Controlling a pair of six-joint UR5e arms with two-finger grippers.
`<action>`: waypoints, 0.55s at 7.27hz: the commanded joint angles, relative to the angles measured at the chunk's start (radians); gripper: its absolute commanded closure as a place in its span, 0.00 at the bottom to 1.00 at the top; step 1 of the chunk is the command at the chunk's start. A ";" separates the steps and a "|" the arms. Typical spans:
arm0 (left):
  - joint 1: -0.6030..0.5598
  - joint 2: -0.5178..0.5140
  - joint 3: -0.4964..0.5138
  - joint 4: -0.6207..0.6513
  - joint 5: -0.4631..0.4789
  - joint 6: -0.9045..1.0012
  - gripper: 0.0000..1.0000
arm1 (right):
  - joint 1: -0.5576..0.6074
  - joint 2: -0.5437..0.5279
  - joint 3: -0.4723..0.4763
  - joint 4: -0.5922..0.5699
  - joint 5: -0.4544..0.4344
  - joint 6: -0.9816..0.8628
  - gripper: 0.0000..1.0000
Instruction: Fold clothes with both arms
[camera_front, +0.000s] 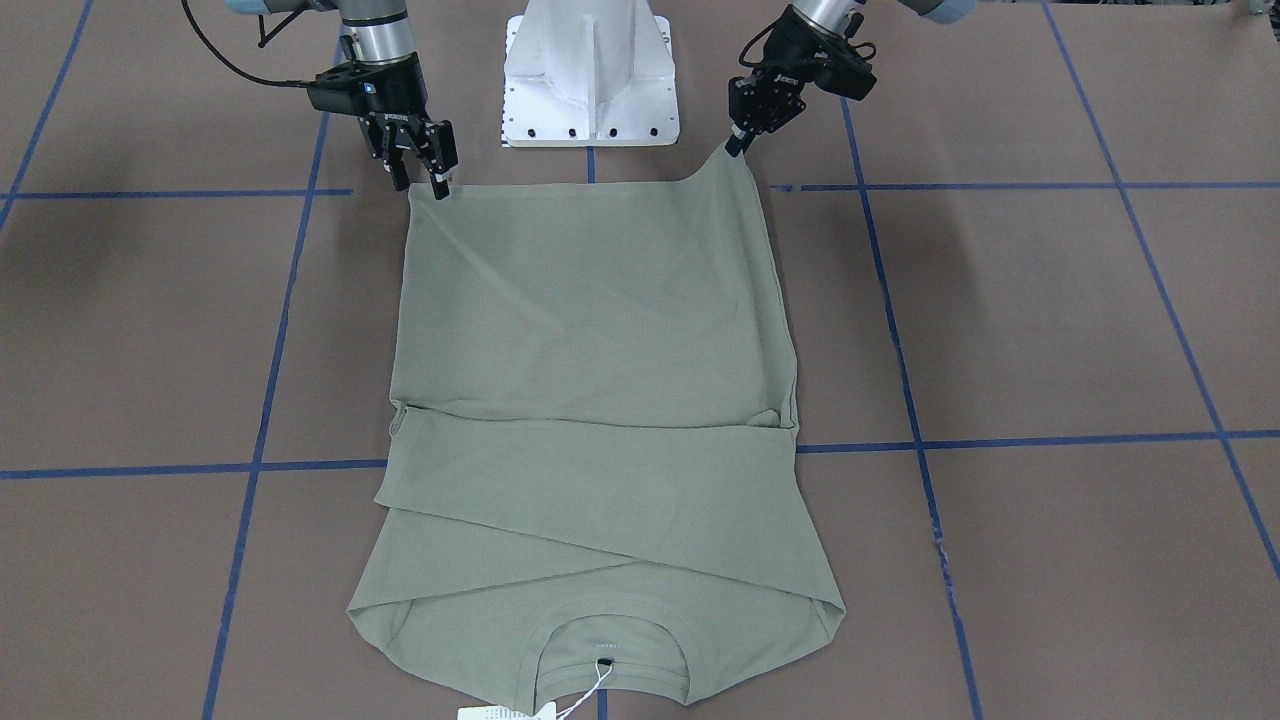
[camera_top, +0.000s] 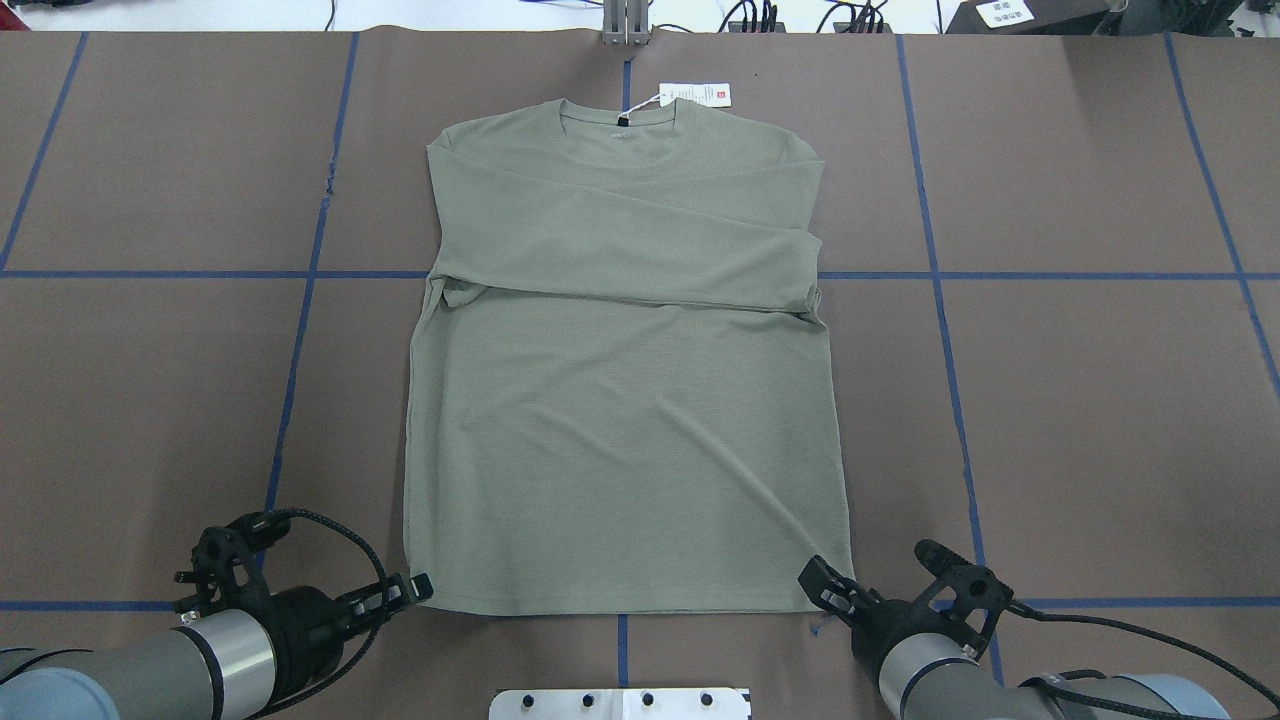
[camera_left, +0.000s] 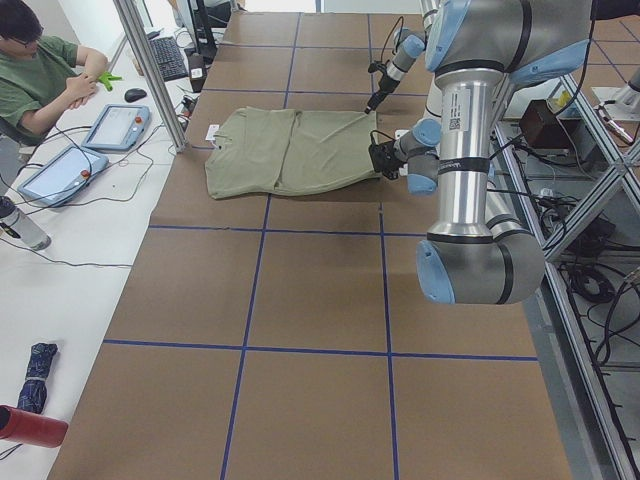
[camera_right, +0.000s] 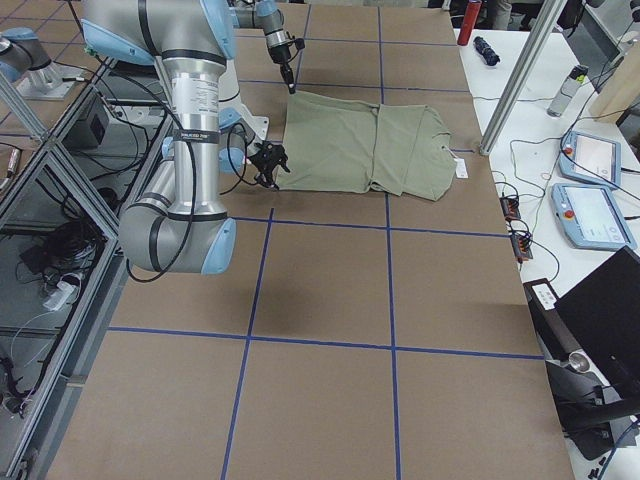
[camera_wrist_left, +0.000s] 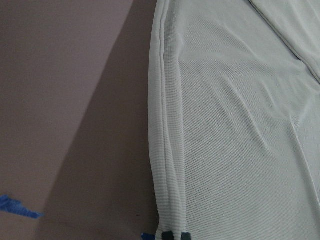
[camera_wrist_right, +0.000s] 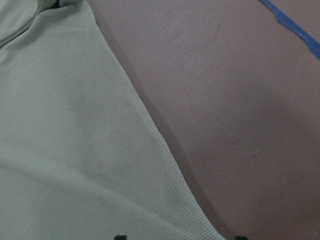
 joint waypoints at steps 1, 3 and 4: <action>0.001 0.000 -0.003 -0.001 0.000 0.000 1.00 | 0.002 -0.005 -0.002 -0.008 0.002 0.000 0.22; 0.001 0.002 -0.003 -0.001 0.000 0.000 1.00 | 0.000 -0.003 -0.002 -0.009 0.002 0.000 0.31; 0.001 0.000 -0.003 -0.001 0.000 0.000 1.00 | -0.001 0.001 -0.010 -0.011 -0.002 0.001 0.44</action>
